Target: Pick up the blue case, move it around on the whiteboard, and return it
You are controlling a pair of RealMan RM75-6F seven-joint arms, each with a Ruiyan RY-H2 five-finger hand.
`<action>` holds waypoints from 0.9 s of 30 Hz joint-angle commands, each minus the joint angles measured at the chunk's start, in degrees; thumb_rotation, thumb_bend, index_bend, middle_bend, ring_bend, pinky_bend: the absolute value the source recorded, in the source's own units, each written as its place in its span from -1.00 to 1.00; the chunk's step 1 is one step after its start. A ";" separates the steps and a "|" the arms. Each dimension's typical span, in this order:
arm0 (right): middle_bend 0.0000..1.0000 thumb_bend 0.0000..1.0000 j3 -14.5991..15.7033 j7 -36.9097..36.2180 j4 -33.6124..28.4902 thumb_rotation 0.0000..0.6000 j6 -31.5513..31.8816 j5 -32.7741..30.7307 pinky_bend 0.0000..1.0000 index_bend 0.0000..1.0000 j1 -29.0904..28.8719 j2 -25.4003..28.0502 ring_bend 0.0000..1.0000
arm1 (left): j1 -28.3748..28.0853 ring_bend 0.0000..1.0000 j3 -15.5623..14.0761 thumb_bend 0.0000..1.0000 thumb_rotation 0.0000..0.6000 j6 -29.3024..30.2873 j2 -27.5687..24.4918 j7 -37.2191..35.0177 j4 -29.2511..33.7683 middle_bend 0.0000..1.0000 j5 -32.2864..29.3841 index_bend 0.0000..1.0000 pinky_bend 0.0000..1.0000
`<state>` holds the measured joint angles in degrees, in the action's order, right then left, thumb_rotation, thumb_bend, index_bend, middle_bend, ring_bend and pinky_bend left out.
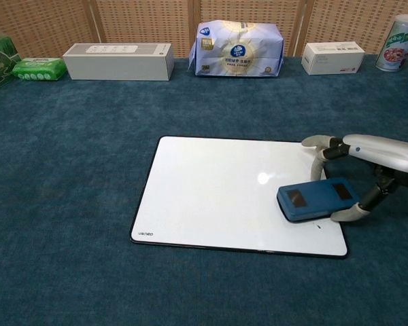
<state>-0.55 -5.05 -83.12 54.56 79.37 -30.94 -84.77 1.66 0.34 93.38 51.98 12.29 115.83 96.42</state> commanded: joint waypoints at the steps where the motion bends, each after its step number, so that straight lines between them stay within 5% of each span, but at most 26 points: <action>1: -0.94 -0.65 0.76 0.95 -1.55 1.00 1.02 0.09 -1.00 0.56 1.05 0.78 -1.00 | -0.03 -0.70 0.04 -0.36 1.00 0.00 0.00 -0.09 -0.09 -0.48 -0.03 -0.31 -1.00; 14: -0.93 -0.66 3.06 4.46 -6.71 1.00 3.09 1.00 -1.00 0.56 3.98 1.16 -1.00 | -0.33 -0.71 0.18 -0.36 1.00 -0.26 0.15 -0.41 -0.43 -0.48 -0.12 -0.31 -1.00; 27: -0.92 -0.65 -0.21 2.97 -3.27 1.00 0.37 0.75 -1.00 0.56 1.31 0.27 -1.00 | 0.10 -0.71 0.00 -0.36 1.00 0.39 -0.06 -0.39 -0.32 -0.48 0.05 -0.31 -1.00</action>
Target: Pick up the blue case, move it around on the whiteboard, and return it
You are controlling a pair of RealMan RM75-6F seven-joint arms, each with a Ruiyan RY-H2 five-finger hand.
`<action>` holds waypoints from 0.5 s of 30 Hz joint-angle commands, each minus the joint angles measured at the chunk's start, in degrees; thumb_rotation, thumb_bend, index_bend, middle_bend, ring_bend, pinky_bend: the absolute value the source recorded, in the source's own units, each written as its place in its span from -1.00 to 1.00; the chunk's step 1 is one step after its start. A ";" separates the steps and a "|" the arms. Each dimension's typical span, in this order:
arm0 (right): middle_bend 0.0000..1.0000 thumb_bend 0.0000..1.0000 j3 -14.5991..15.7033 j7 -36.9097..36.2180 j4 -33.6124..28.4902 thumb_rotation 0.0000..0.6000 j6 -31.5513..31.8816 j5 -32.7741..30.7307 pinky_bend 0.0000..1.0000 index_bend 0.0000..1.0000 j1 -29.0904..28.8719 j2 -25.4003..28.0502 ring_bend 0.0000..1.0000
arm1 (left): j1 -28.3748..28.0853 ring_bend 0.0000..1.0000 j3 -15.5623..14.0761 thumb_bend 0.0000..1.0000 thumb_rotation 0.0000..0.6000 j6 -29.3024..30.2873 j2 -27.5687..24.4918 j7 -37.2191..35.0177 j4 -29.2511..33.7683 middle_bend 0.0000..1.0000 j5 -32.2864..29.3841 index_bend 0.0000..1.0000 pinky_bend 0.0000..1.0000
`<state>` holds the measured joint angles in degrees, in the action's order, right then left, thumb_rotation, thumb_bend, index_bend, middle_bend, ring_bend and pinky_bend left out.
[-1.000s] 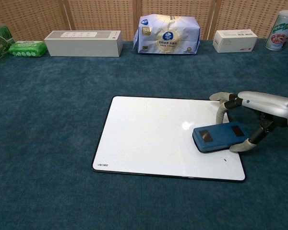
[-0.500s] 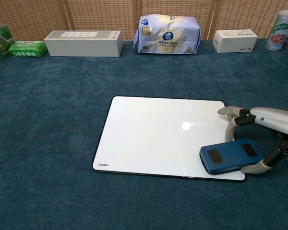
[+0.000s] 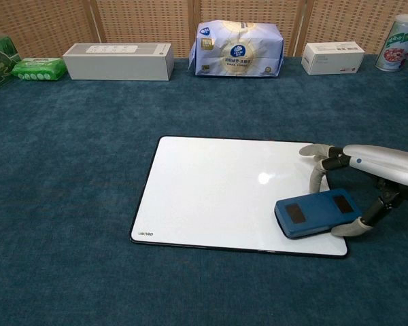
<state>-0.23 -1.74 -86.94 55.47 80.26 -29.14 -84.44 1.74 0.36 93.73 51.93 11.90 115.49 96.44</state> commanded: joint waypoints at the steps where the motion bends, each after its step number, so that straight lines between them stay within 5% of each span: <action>1: -0.92 -0.65 -0.95 -0.57 0.95 1.00 -0.89 -0.23 -1.00 0.56 -0.87 -0.09 -1.00 | 0.05 -0.71 -0.01 -0.36 1.00 0.07 -0.03 0.06 0.04 -0.48 0.03 -0.31 -1.00; 15: -0.89 -0.65 -0.22 -4.10 3.33 1.00 -0.11 0.00 -1.00 0.57 0.39 -0.95 -1.00 | 0.01 -0.71 0.01 -0.36 1.00 0.03 -0.16 0.37 0.33 -0.48 0.31 -0.31 -1.00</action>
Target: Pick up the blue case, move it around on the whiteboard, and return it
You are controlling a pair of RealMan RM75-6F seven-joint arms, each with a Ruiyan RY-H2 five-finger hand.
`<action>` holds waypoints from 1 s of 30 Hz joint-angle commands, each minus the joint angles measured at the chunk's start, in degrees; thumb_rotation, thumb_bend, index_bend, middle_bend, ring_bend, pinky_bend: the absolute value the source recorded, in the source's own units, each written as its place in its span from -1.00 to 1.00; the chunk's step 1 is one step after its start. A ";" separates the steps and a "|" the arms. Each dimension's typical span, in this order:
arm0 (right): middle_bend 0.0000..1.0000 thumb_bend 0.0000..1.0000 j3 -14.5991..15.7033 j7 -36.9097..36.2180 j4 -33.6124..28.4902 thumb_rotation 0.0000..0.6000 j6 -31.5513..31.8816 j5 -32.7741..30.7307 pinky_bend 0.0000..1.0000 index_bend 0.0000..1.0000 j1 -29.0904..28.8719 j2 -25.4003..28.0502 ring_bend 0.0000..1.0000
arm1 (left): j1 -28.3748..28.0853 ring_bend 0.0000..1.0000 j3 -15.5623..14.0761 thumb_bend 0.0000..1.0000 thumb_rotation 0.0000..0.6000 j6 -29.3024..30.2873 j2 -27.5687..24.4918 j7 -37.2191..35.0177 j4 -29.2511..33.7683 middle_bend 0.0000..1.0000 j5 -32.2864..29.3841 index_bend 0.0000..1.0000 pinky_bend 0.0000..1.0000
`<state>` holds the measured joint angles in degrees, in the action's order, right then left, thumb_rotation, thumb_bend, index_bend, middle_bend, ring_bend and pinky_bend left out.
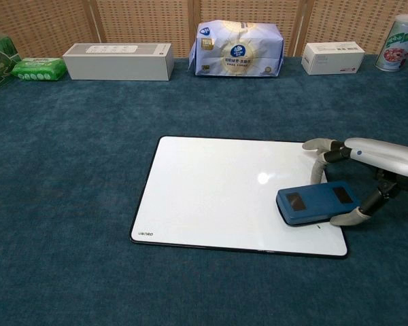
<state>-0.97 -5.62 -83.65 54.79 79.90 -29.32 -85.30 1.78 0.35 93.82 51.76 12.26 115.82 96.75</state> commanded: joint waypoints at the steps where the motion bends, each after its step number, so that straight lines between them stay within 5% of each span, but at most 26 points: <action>1: -0.89 -0.65 0.79 -0.17 -0.05 1.00 0.84 0.49 -1.00 0.57 0.85 -0.07 -1.00 | -0.09 -0.71 0.03 -0.36 1.00 -0.11 0.03 0.03 0.04 -0.48 0.03 -0.31 -1.00; 18: -0.89 -0.65 3.97 1.72 -5.12 1.00 6.47 3.21 -1.00 0.57 5.68 0.57 -1.00 | -0.13 -0.71 0.00 -0.36 1.00 -0.06 0.30 -0.82 -0.64 -0.48 0.22 -0.31 -1.00; 30: -0.89 -0.65 1.34 0.78 -0.85 1.00 1.09 1.63 -1.00 0.58 2.40 -0.45 -1.00 | -0.06 -0.72 0.04 -0.36 1.00 0.08 0.26 -0.17 -0.30 -0.48 0.27 -0.31 -1.00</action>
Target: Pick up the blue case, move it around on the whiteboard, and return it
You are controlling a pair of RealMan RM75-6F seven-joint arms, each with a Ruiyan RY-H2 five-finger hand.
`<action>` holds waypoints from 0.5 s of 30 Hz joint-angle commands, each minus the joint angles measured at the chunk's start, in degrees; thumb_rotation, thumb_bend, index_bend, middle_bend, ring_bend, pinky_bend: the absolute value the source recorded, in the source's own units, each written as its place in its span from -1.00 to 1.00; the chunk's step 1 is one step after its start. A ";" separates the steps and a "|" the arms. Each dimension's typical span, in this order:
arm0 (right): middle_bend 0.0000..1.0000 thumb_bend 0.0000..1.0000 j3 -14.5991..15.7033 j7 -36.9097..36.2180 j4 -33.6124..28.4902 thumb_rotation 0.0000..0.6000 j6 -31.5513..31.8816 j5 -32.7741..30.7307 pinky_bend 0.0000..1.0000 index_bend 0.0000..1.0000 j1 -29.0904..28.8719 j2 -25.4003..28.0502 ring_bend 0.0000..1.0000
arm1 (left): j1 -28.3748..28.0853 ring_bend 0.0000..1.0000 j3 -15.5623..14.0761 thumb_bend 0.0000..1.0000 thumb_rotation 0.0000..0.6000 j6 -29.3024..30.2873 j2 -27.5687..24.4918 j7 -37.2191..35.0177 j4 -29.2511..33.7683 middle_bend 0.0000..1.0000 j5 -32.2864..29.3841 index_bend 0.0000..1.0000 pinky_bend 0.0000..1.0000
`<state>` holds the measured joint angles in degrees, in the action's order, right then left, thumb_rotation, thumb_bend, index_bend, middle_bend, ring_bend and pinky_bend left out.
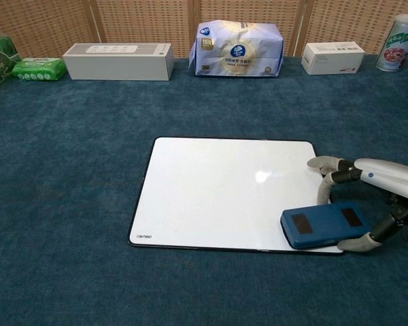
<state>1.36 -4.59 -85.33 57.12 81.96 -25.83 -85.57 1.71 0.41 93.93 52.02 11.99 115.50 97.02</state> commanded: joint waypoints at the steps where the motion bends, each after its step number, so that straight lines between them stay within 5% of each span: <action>1: -0.89 -0.65 -1.31 -0.29 1.10 1.00 -1.70 -0.62 -1.00 0.59 -1.47 -0.23 -1.00 | 0.02 -0.72 -0.05 -0.36 1.00 -0.05 0.04 0.15 0.06 -0.48 0.01 -0.31 -1.00; 15: -0.88 -0.65 -7.31 -0.37 5.21 1.00 -7.95 -4.30 -1.00 0.59 -7.78 0.60 -1.00 | -0.27 -0.72 0.19 -0.36 1.00 -0.53 0.27 1.20 0.59 -0.49 -0.27 -0.31 -1.00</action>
<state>-5.40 -4.94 -80.40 49.67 78.10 -33.12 -85.43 1.53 0.58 93.52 52.19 13.09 116.02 96.76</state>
